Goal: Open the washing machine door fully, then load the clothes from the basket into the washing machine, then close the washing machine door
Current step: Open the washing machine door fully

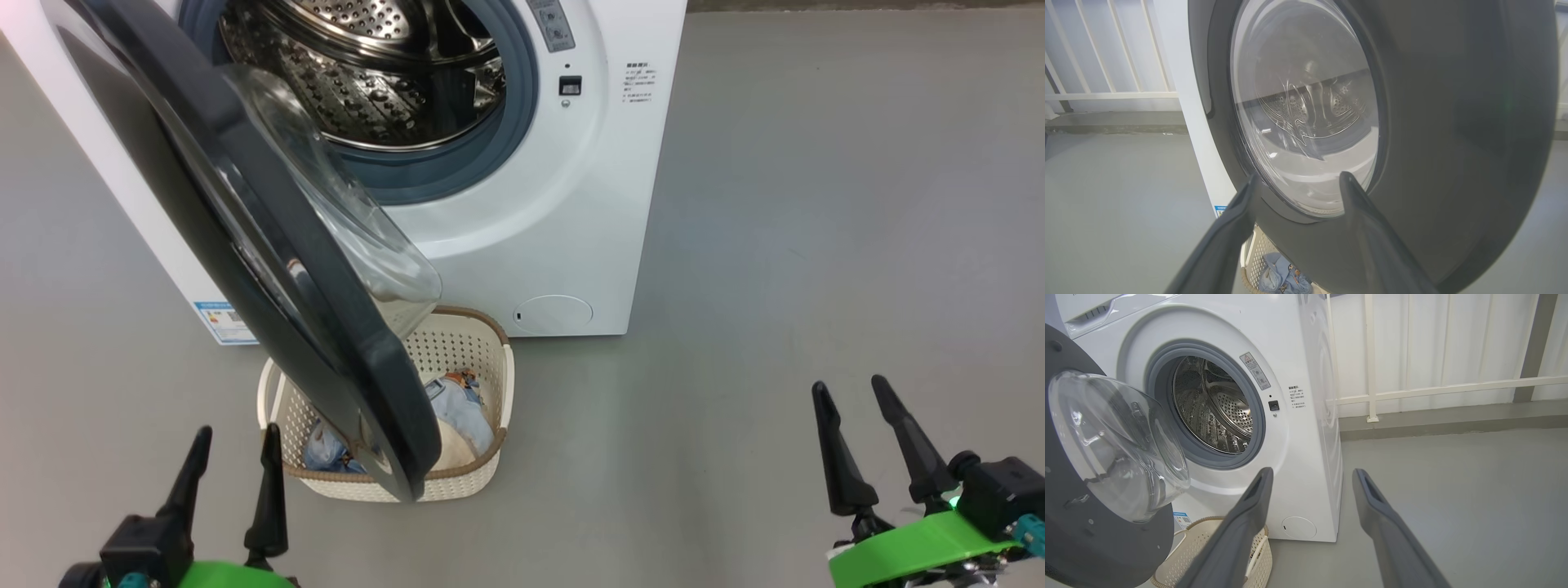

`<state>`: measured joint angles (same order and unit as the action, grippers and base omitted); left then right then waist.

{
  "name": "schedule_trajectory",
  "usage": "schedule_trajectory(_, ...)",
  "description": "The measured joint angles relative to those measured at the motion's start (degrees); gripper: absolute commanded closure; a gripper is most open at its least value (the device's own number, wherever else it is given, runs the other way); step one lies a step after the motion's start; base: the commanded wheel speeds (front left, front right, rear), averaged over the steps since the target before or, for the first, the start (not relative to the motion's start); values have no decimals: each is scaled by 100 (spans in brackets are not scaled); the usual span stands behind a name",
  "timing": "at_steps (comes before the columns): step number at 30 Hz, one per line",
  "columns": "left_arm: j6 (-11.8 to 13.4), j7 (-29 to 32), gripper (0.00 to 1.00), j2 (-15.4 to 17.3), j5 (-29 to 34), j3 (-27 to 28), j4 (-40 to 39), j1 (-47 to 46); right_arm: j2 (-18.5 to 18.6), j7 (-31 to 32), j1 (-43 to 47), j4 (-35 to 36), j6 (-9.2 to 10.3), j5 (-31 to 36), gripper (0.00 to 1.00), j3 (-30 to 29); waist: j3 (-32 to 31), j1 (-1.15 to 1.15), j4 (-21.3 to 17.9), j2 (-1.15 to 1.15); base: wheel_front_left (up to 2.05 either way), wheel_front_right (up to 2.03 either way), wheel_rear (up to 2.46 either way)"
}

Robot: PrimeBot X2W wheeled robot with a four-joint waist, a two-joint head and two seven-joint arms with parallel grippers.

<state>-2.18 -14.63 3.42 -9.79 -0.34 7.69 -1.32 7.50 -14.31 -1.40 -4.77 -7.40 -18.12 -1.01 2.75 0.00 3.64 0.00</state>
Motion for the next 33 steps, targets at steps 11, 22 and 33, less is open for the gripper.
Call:
schedule_trajectory(11, 77, 0, 0, -55, 0, 59, -87, 175, -80, 0, 164, 58, 0, 445, 0, -121, -40, 0, -46, 0, 0, 0, 0)
schedule_trajectory(22, 92, 0, 0, -70, 0, 54, -123, 272, -198, 0, 174, 46, 0, 563, 0, -149, -49, 0, -51, 0, 0, 0, 0)
schedule_trajectory(33, 99, 0, 0, -81, -1, 48, -125, 271, -200, 0, 177, 10, 0, 572, 0, -153, 9, 0, -45, 0, 0, 0, 0)
